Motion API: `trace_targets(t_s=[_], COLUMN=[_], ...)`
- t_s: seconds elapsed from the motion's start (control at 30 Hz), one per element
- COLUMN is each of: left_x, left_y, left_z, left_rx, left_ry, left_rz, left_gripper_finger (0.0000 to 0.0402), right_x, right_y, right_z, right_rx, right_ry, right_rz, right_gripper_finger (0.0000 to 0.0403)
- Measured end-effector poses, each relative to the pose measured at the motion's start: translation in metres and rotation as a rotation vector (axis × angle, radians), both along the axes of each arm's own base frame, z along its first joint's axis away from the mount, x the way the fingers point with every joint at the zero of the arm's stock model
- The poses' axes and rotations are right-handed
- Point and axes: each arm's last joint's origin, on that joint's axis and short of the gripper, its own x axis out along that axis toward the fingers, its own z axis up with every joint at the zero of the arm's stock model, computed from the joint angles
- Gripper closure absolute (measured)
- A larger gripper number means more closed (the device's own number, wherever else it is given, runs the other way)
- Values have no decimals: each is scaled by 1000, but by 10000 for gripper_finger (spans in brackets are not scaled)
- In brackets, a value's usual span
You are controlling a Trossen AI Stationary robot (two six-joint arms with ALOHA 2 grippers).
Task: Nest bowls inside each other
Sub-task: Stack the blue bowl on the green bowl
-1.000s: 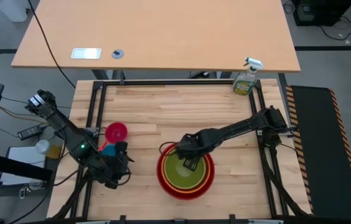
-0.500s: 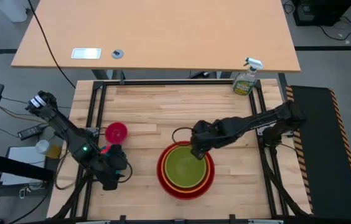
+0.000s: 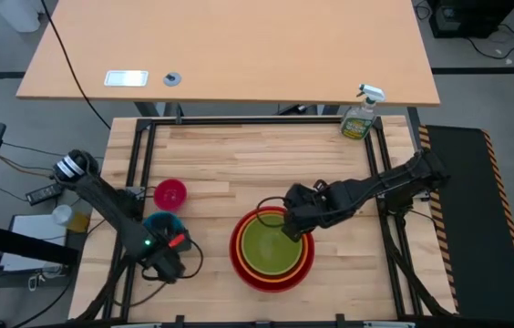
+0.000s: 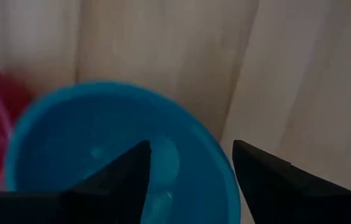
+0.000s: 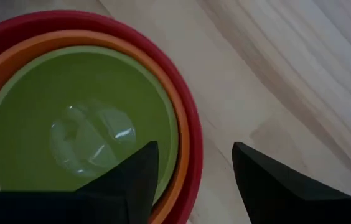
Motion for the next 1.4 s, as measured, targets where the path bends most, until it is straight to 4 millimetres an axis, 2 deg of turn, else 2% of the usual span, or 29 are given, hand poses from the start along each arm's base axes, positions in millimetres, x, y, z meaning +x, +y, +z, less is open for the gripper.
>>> trace_targets(t_s=[0.2,0.3,0.43,0.67,0.73,0.8,0.97,1.23,1.4], left_x=[3,2,1,1,1,3,16,44,54], left_y=[-6,-4,-4,-4,-4,-6,-20,-47,-49], left_z=[-20,-27,-33,-34,-34,-32,-9,67,99], left_rx=[26,83,119,122,124,115,54,33,110], left_ry=[127,188,250,273,271,270,187,-86,-202], left_rz=[-1,-1,-15,-76,-104,-124,-200,-486,-693], left_gripper_finger=[172,186,236,373,388,384,381,386,386], right_x=[-1,-1,-1,0,1,2,2,-8,-24], right_y=[4,4,4,4,4,5,7,13,23], right_z=[0,0,0,0,0,1,1,1,0], right_rx=[-12,-13,-15,-13,-10,1,43,96,49], right_ry=[-5,-6,-9,-14,-23,-33,-20,56,179], right_rz=[9,9,8,9,11,17,47,97,191], right_gripper_finger=[192,192,192,192,192,192,192,192,199])
